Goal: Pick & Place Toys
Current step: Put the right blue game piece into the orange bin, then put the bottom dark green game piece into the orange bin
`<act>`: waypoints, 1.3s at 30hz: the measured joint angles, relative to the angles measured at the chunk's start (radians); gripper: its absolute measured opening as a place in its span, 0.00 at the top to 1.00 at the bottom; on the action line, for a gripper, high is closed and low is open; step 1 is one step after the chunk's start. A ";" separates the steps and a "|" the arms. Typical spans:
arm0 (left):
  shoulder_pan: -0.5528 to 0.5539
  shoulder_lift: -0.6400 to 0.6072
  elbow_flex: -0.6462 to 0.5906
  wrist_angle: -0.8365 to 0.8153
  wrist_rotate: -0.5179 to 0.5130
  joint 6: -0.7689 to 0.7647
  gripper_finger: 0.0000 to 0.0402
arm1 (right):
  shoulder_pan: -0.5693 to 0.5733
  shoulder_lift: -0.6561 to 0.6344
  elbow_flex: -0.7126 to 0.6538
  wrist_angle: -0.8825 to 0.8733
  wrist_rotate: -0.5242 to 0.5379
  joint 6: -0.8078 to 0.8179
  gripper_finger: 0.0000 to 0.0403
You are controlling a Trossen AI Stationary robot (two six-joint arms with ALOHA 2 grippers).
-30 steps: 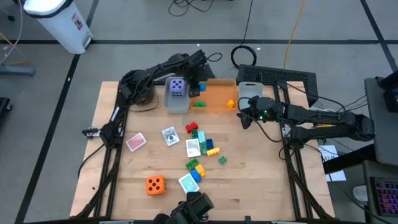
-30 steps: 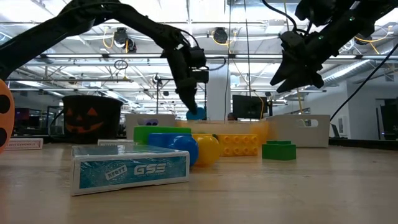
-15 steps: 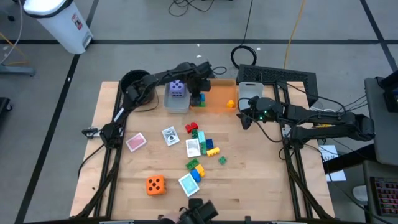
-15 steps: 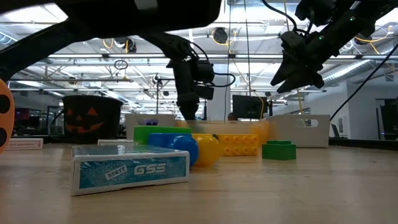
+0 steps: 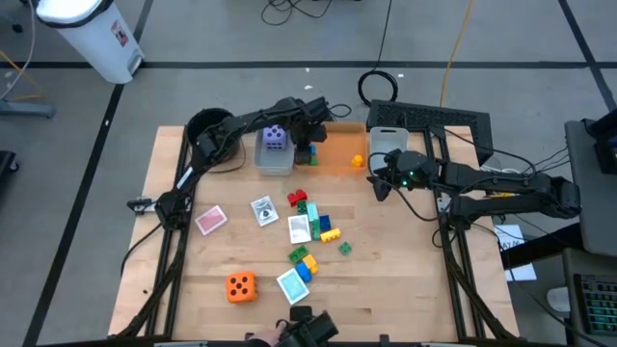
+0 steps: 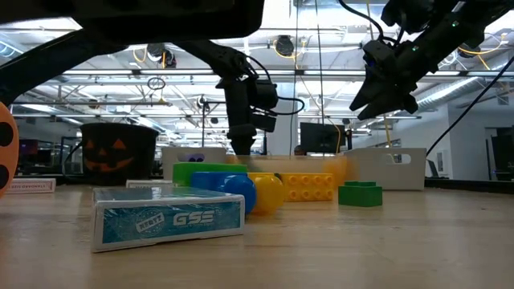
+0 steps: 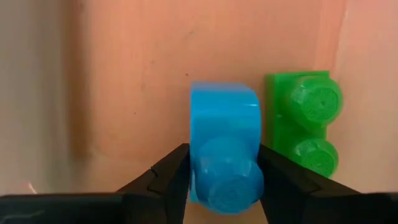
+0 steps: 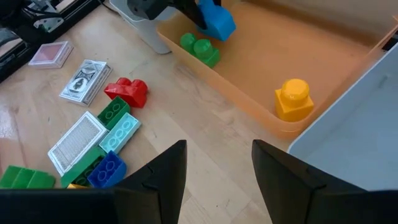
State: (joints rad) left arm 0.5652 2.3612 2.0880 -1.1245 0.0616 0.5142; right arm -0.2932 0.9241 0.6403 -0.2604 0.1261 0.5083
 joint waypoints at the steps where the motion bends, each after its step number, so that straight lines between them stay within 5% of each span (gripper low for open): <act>1: 0.000 0.000 0.000 0.000 0.000 -0.001 0.55 | 0.000 0.000 0.000 0.000 0.000 0.000 0.58; 10: 0.000 0.000 0.000 0.000 -0.002 -0.029 0.37 | 0.000 0.000 0.000 0.000 0.000 -0.005 0.58; 17: 0.000 0.000 0.055 -0.047 -0.014 -0.054 0.37 | 0.000 0.000 0.000 0.000 0.000 -0.004 0.58; 24: 0.000 -0.002 0.249 -0.100 -0.021 -0.146 0.39 | 0.001 0.000 0.000 0.002 -0.001 -0.004 0.58; 33: 0.013 -0.155 0.248 0.089 0.238 -0.404 0.39 | 0.001 0.000 0.000 0.002 -0.080 0.000 0.58; 39: 0.013 -0.272 0.248 0.261 0.311 -0.560 0.42 | 0.001 0.000 0.000 0.005 -0.078 0.000 0.58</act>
State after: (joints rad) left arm 0.5786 2.0896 2.3360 -0.8638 0.3730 -0.0463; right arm -0.2924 0.9237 0.6403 -0.2555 0.0480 0.5084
